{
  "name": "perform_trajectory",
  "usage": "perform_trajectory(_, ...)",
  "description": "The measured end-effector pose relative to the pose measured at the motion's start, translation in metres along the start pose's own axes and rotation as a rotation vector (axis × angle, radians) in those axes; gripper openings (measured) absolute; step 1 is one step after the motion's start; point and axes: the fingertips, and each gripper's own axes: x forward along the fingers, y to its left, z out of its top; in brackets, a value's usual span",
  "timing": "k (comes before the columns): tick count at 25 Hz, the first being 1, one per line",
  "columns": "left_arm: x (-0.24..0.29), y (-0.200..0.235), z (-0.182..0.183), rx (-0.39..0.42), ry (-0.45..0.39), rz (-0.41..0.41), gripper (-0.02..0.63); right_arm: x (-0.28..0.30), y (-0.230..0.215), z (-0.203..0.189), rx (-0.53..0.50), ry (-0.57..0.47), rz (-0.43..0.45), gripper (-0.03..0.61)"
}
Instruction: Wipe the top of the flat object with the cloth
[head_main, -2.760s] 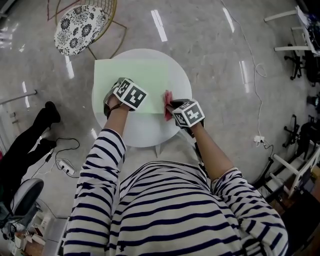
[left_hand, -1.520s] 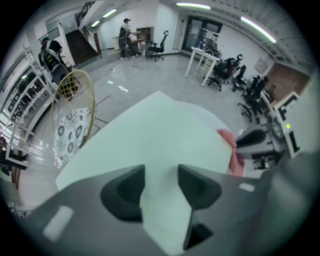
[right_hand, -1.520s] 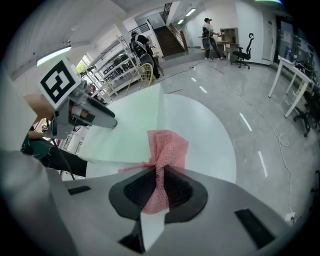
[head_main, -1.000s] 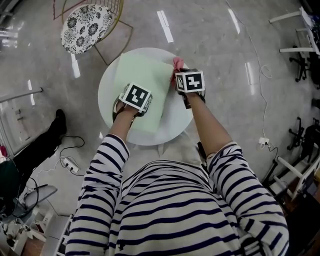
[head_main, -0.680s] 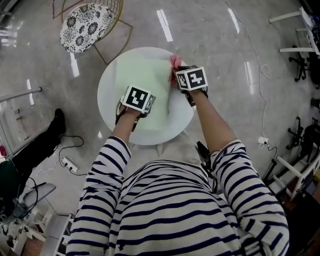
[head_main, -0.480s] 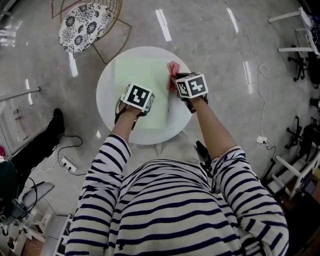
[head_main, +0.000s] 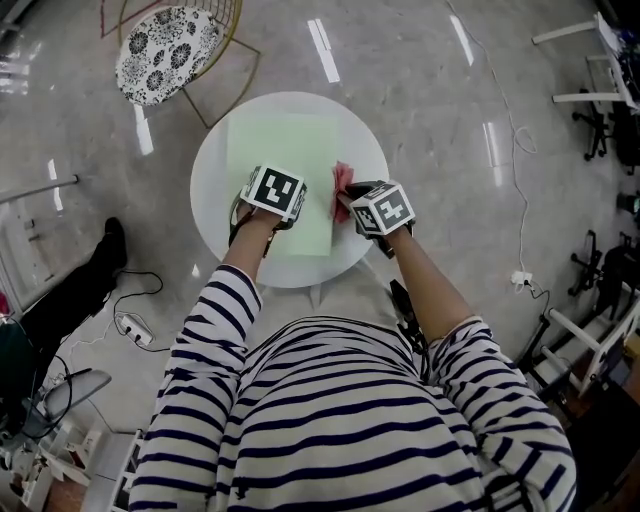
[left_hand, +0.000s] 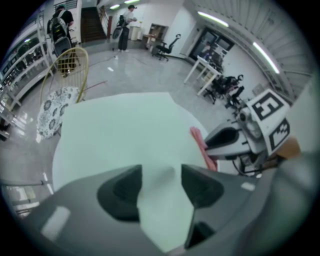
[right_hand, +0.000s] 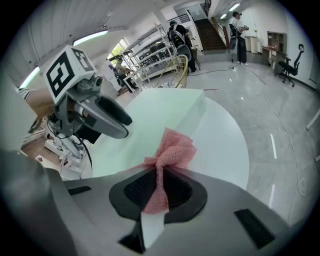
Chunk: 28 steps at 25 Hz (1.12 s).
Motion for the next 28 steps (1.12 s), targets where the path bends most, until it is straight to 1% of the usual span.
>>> perform_trajectory(8, 0.001, -0.001, 0.002, -0.001, -0.002, 0.013, 0.249, -0.007, 0.035, -0.035, -0.026, 0.056, 0.051, 0.044)
perform_trajectory(13, 0.001, 0.001, 0.003, -0.025, 0.002, 0.022, 0.249, -0.011, 0.060, -0.051, -0.027, 0.079, 0.089, 0.044)
perform_trajectory(21, 0.004, -0.002, -0.001, 0.009, 0.016, 0.032, 0.245, -0.013, 0.099, -0.084, -0.053, 0.161, 0.155, 0.044)
perform_trajectory(26, 0.005, -0.002, 0.002, 0.020, 0.022, 0.028, 0.238, -0.012, 0.137, -0.101, -0.097, 0.233, 0.248, 0.044)
perform_trajectory(28, 0.004, -0.003, -0.001, 0.022, 0.040, 0.029, 0.238, -0.006, 0.148, -0.106, -0.127, 0.243, 0.235, 0.044)
